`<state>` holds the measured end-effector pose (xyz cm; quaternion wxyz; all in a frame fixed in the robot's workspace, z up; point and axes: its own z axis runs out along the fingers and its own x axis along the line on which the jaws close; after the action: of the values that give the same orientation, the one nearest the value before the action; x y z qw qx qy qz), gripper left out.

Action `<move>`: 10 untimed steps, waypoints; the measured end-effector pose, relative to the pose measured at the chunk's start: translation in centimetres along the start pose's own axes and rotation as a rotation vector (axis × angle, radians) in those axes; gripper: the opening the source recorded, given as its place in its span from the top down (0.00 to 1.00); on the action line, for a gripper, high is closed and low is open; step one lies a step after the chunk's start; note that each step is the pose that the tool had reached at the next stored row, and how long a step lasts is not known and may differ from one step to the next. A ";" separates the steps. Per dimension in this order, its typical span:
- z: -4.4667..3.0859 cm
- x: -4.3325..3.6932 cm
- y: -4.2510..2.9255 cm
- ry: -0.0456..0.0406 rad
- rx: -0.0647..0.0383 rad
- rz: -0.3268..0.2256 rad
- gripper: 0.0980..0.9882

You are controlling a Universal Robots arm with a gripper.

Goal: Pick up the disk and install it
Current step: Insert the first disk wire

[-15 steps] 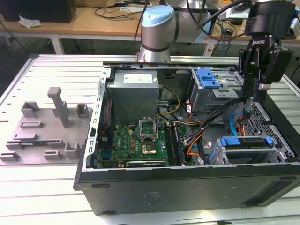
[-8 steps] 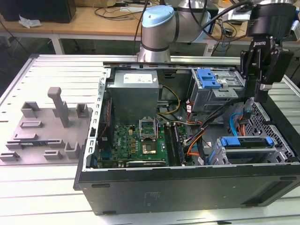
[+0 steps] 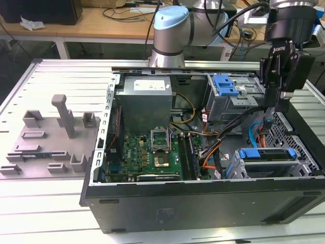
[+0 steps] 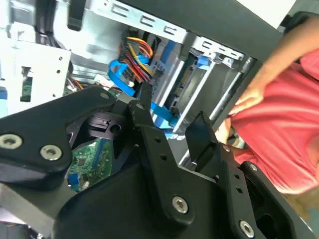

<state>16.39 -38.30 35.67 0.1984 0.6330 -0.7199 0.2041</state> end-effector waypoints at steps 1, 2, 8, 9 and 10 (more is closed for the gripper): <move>0.01 -0.01 0.03 0.0018 0.000 0.000 0.50; 0.00 -0.04 0.04 0.0026 0.000 0.000 0.50; 0.40 -0.65 0.13 0.0038 0.001 0.000 0.50; 0.48 -0.74 0.13 0.0051 0.001 0.000 0.50; 0.53 -0.78 0.13 0.0063 0.001 0.000 0.50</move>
<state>16.33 -37.93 34.79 0.2003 0.6325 -0.7191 0.2065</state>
